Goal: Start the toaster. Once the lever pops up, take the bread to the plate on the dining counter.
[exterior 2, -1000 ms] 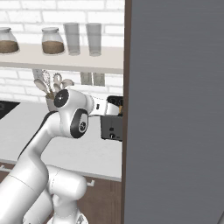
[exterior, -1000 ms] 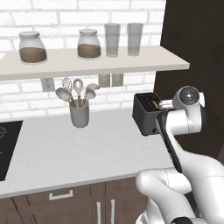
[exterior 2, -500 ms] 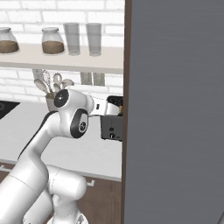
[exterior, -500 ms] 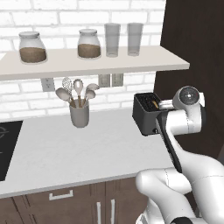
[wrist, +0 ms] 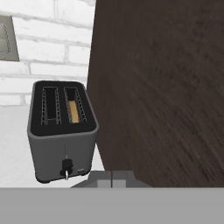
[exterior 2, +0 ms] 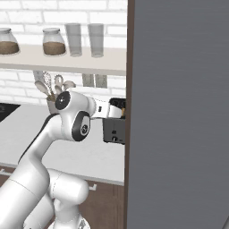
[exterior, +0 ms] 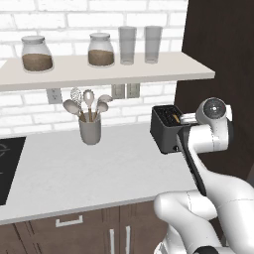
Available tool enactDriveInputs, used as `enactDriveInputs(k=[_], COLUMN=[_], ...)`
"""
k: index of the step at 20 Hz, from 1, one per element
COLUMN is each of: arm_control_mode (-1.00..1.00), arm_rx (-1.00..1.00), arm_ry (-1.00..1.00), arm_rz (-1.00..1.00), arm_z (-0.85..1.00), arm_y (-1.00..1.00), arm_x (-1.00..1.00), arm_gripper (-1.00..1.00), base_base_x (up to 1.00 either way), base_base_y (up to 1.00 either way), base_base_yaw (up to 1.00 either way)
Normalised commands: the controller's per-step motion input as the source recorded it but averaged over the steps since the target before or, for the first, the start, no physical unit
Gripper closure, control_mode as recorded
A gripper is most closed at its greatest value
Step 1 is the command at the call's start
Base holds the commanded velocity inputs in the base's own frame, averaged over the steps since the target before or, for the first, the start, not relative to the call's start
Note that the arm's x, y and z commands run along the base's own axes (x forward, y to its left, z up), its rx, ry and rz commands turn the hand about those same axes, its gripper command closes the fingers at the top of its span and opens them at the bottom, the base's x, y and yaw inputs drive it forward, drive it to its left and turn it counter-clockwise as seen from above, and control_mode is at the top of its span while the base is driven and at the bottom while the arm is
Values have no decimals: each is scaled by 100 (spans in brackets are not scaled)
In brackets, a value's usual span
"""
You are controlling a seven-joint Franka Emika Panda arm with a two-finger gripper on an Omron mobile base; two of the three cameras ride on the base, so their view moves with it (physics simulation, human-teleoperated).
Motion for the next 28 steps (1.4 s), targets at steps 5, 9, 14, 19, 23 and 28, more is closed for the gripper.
enactDriveInputs(k=[5, 9, 14, 19, 23, 28], arm_control_mode=[-100, -100, -100, -100, -100, -100], arm_rx=[0, 0, 0, 0, 0, 0], arm_ry=[0, 0, 0, 0, 0, 0], arm_rz=[0, 0, 0, 0, 0, 0], arm_z=[0, 0, 0, 0, 0, 0], arm_y=[0, 0, 0, 0, 0, 0], arm_x=[0, 0, 0, 0, 0, 0], arm_gripper=[100, 100, 100, 100, 100, 100], base_base_x=[0, 0, 0, 0, 0, 0], base_base_y=[0, 0, 0, 0, 0, 0], base_base_yaw=[0, 0, 0, 0, 0, 0])
